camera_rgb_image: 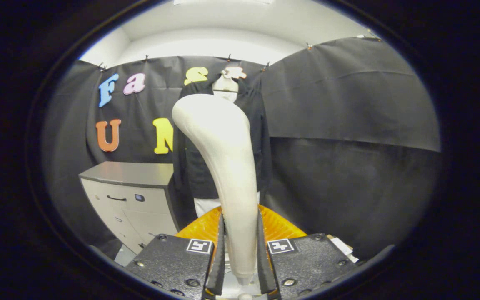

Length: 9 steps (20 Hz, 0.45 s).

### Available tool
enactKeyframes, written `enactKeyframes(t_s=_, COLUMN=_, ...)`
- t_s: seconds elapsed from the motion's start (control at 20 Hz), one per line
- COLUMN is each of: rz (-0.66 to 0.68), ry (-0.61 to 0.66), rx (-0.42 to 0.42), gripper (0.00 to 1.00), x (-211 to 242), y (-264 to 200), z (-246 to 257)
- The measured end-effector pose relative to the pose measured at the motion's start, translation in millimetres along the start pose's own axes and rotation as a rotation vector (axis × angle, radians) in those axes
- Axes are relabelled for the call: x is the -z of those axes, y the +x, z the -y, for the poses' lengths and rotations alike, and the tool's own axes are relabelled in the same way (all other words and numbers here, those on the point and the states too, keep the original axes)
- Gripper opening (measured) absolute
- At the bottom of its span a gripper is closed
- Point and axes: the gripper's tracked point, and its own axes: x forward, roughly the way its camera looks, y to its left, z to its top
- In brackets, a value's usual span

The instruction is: Iron the clothes twice with a garment steamer, once on the left side and once on the right side.

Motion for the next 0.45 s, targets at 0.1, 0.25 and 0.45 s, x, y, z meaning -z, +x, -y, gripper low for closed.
enactKeyframes(t_s=0.1, rz=0.013, ry=-0.021, rx=-0.025, gripper=0.35, x=-8, y=-14, z=-1)
enactKeyframes(t_s=0.25, rz=0.035, ry=-0.025, rx=-0.077, gripper=0.35, x=-16, y=-26, z=-1)
enactKeyframes(t_s=0.45, rz=0.070, ry=-0.011, rx=-0.155, gripper=0.35, x=-33, y=-48, z=7)
